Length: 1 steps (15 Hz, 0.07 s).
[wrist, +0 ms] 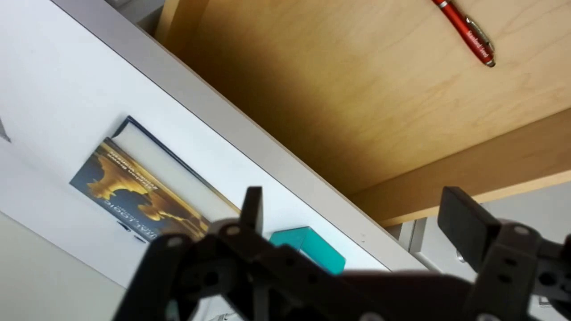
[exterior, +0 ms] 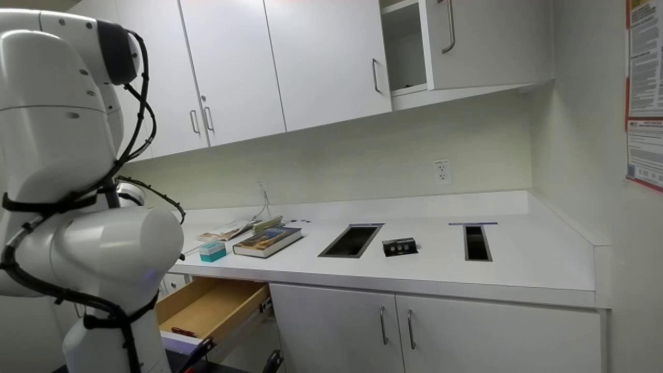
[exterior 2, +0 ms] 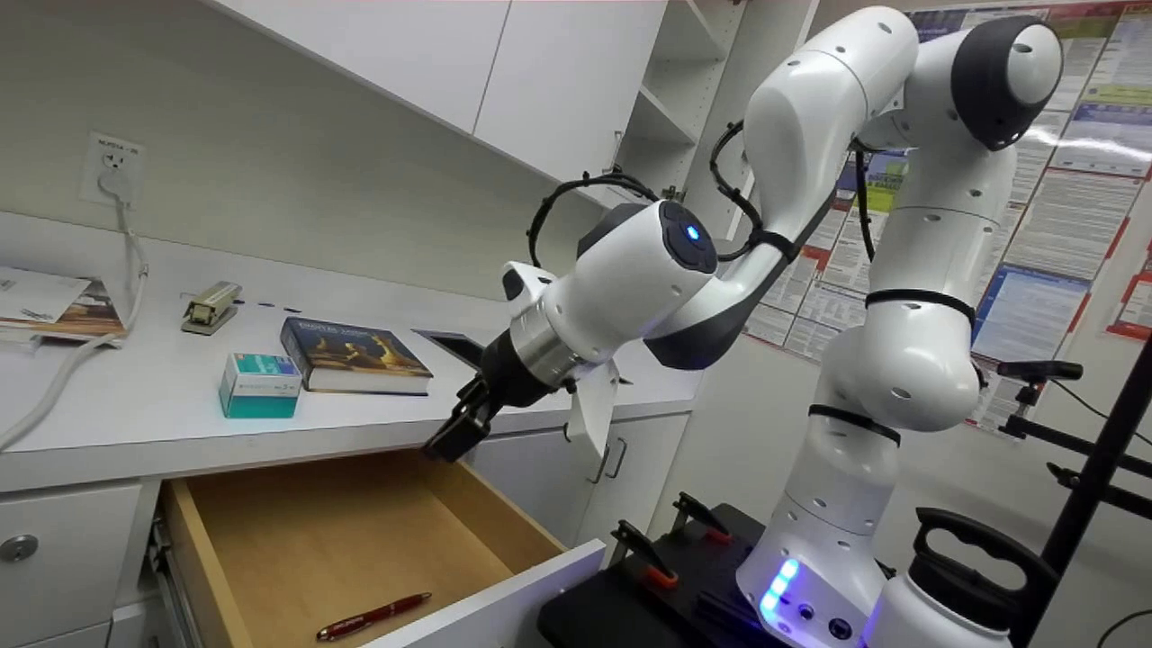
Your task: Open the top drawer of the bottom cabinet
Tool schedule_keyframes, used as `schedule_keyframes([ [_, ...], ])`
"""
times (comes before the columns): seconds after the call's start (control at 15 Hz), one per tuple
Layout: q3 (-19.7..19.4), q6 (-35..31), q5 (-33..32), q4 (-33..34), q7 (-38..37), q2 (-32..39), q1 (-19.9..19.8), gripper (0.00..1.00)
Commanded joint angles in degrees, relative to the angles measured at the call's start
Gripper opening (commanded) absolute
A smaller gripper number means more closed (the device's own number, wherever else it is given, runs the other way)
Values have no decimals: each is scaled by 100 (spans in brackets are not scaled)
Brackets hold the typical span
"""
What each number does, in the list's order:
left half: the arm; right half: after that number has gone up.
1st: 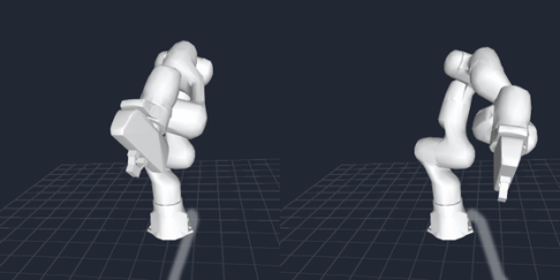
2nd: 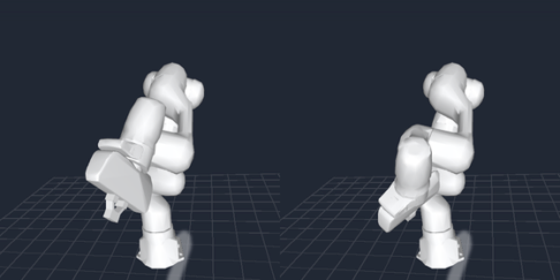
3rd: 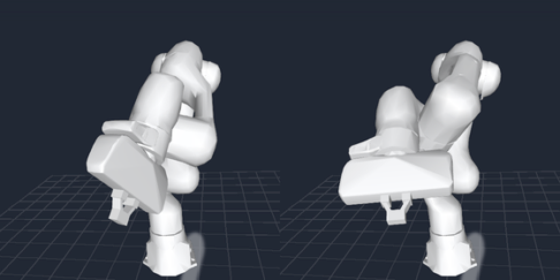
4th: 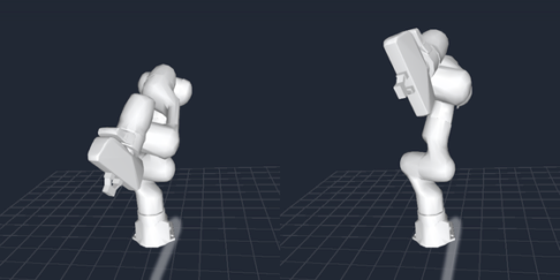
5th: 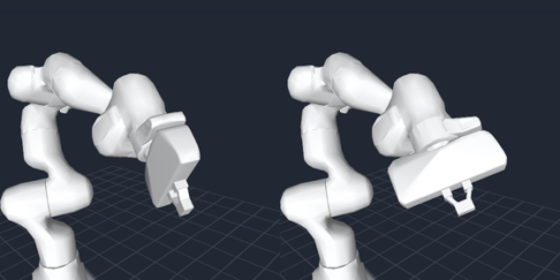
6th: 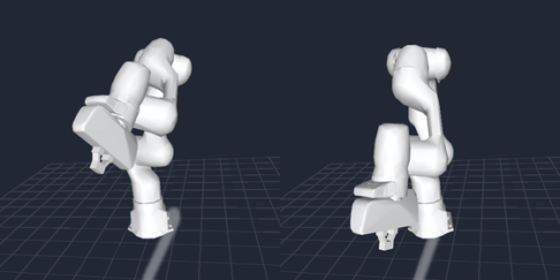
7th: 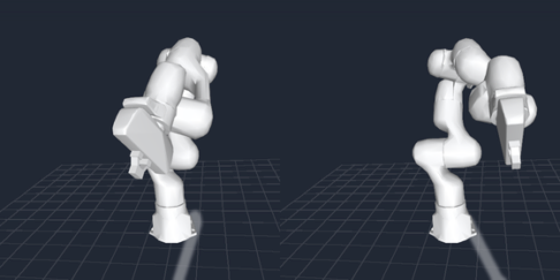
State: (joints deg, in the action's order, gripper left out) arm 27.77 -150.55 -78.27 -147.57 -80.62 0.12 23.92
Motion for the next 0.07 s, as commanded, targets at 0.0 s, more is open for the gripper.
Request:
schedule_keyframes([
  [0.0,-320,-562,4,-515,204,-723,-106,100],
])
